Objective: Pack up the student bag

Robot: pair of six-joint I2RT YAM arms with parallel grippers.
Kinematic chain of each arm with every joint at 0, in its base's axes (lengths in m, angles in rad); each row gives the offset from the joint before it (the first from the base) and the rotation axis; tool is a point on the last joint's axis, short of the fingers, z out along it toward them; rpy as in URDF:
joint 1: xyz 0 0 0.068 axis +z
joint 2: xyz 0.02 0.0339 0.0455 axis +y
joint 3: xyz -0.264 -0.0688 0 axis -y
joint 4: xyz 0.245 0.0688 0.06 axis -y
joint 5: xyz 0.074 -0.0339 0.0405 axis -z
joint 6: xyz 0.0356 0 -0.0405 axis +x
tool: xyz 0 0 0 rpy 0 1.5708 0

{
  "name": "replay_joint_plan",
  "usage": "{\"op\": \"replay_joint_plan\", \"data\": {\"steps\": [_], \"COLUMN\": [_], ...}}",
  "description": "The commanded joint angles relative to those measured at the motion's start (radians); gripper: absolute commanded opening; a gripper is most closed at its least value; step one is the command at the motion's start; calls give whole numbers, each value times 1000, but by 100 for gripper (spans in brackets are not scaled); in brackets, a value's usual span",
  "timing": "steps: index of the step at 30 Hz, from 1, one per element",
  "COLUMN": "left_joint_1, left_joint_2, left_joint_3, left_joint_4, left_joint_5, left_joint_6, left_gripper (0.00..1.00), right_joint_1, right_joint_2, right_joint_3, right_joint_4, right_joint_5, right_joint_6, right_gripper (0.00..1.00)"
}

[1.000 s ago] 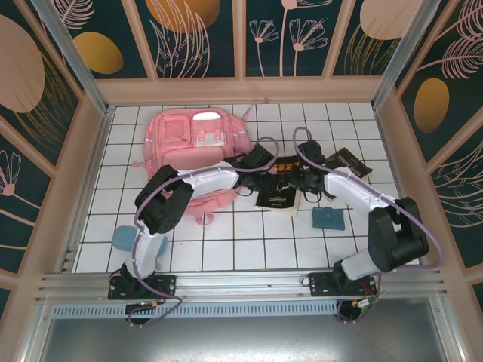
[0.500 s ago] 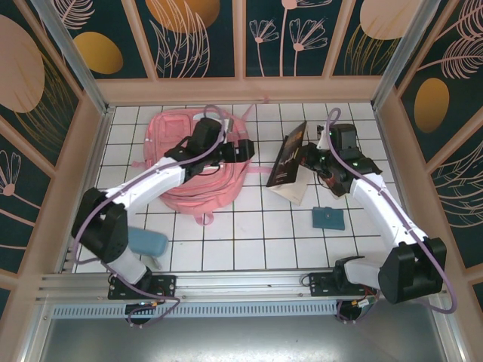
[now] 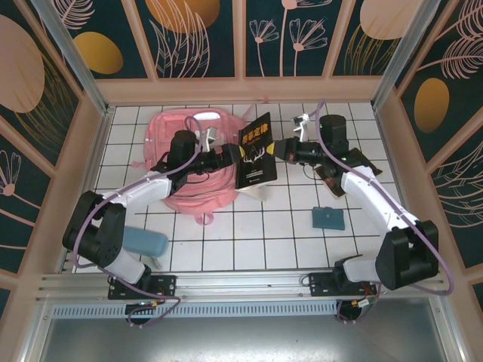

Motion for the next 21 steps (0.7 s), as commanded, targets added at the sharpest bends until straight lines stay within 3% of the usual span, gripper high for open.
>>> {"op": "replay_joint_plan", "data": {"steps": [1, 7, 11, 21], "left_joint_1": [13, 34, 36, 36], "left_joint_2": [-23, -1, 10, 4], "left_joint_3": [-29, -15, -22, -23], "left_joint_4": [223, 52, 185, 421], "left_joint_5": [125, 32, 139, 242], "left_joint_6": [-121, -72, -133, -265], "left_gripper": [98, 99, 99, 96], "right_joint_1": [12, 14, 15, 2], "right_joint_2": [15, 35, 49, 69], "right_joint_3": [57, 91, 103, 129], "right_joint_4": [129, 158, 196, 213], "right_joint_5": [-108, -143, -180, -250], "right_joint_6": [21, 45, 73, 97], "right_gripper": [0, 0, 0, 0]}}
